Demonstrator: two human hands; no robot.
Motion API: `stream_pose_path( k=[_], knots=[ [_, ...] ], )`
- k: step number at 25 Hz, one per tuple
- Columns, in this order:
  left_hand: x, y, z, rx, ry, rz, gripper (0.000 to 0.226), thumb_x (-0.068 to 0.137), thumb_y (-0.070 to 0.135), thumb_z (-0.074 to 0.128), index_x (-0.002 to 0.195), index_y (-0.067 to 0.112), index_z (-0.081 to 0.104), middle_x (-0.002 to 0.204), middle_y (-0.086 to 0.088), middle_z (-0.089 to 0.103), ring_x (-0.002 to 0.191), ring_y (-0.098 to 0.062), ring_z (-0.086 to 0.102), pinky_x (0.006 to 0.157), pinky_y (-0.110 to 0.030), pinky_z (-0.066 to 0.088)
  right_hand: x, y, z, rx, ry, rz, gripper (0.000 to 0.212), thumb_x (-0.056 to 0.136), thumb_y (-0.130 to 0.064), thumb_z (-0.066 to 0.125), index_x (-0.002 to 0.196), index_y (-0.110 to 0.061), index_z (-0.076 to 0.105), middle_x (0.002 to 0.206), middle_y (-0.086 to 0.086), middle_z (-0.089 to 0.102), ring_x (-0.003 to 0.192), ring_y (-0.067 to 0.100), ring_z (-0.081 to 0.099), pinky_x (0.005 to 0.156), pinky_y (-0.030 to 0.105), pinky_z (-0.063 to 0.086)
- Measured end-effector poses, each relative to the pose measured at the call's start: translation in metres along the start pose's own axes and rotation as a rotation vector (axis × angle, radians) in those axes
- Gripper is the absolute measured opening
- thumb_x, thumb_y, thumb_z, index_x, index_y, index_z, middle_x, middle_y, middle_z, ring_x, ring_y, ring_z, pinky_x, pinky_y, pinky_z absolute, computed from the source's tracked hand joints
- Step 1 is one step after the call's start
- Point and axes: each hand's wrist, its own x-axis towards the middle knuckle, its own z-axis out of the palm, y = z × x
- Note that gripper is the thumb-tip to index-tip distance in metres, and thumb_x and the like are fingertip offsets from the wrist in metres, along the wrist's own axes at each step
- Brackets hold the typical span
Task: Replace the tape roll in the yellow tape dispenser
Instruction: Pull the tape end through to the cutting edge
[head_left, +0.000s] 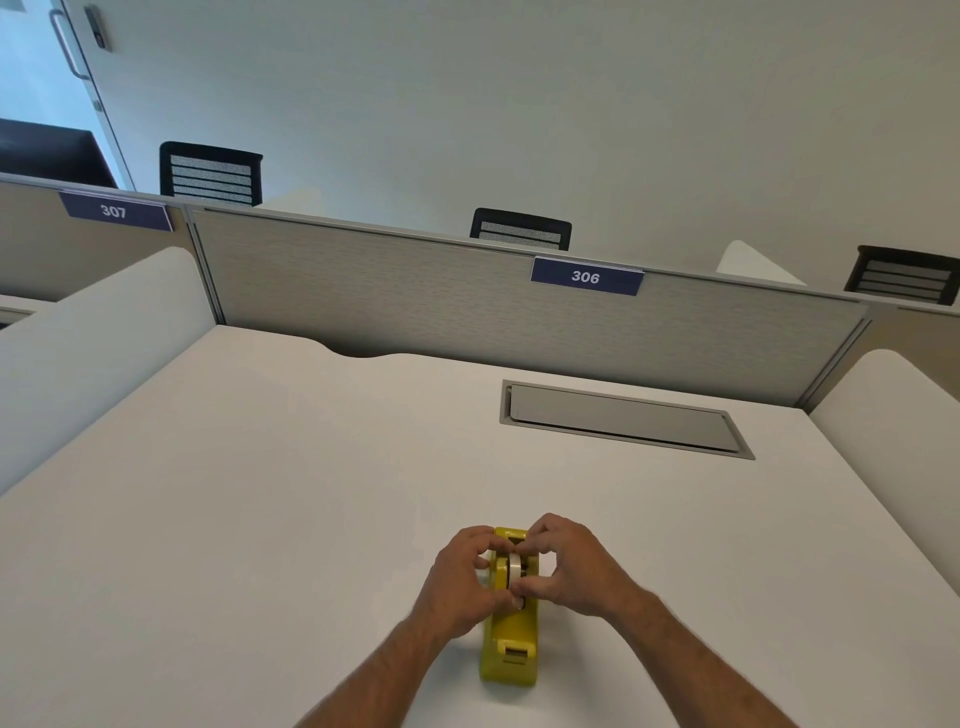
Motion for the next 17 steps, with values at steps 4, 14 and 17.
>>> stream_pose_path(
  k=[4, 14, 17],
  knots=[
    [-0.0006, 0.0018, -0.0004, -0.002, -0.002, -0.010, 0.061, 0.050, 0.039, 0.090, 0.105, 0.044, 0.063, 0.134, 0.015, 0.049, 0.106, -0.011, 0.058, 0.087, -0.026, 0.057, -0.0012, 0.0020, 0.0007, -0.010, -0.007, 0.001, 0.046, 0.071, -0.056, 0.075, 0.111, -0.034, 0.072, 0.103, -0.014, 0.058, 0.097, 0.007, 0.054, 0.085, 0.028, 0.051],
    [-0.0008, 0.0074, -0.0023, 0.009, -0.014, -0.040, 0.058, 0.054, 0.033, 0.093, 0.098, 0.047, 0.059, 0.132, 0.016, 0.047, 0.105, -0.012, 0.058, 0.081, -0.024, 0.055, 0.0016, 0.0016, -0.0015, -0.003, -0.008, 0.000, 0.027, 0.082, -0.046, 0.066, 0.105, -0.034, 0.075, 0.096, -0.012, 0.063, 0.093, 0.008, 0.055, 0.080, 0.032, 0.053],
    [-0.0015, 0.0079, -0.0026, 0.006, -0.019, -0.052, 0.059, 0.055, 0.031, 0.093, 0.099, 0.046, 0.058, 0.130, 0.016, 0.047, 0.106, -0.014, 0.058, 0.082, -0.025, 0.056, 0.0036, -0.0001, -0.0024, -0.001, 0.011, -0.012, 0.019, 0.088, -0.040, 0.063, 0.100, -0.033, 0.077, 0.093, -0.011, 0.065, 0.090, 0.009, 0.056, 0.079, 0.031, 0.052]
  ],
)
